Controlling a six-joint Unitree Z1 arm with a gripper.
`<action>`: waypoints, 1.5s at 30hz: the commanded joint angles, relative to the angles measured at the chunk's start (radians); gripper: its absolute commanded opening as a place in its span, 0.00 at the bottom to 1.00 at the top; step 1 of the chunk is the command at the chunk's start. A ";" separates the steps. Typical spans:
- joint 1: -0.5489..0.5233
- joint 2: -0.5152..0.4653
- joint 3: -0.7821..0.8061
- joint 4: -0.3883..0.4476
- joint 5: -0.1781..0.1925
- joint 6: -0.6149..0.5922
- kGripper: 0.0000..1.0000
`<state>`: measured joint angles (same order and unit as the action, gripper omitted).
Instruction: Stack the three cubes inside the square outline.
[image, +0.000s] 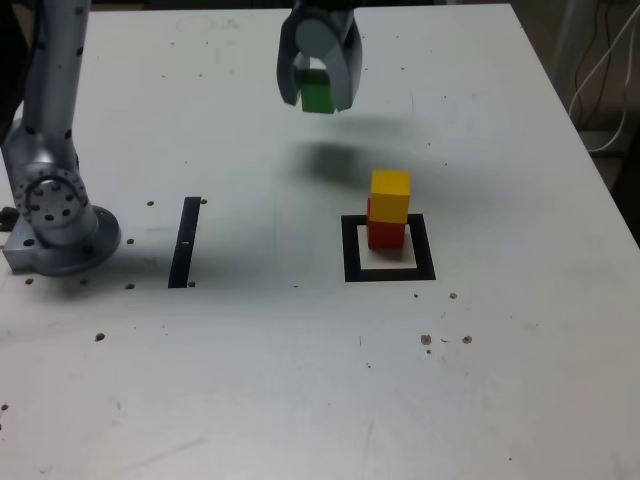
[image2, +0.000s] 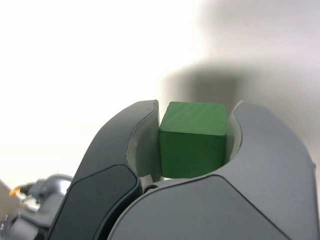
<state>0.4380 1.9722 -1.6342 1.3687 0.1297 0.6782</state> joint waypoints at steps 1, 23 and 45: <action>-0.023 -0.014 -0.033 0.036 0.001 -0.019 0.17; -0.303 0.050 -0.321 0.227 -0.039 -0.300 0.13; -0.492 0.072 -0.236 0.222 -0.026 -0.465 0.14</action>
<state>-0.0516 2.0447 -1.8764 1.5861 0.0974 0.2138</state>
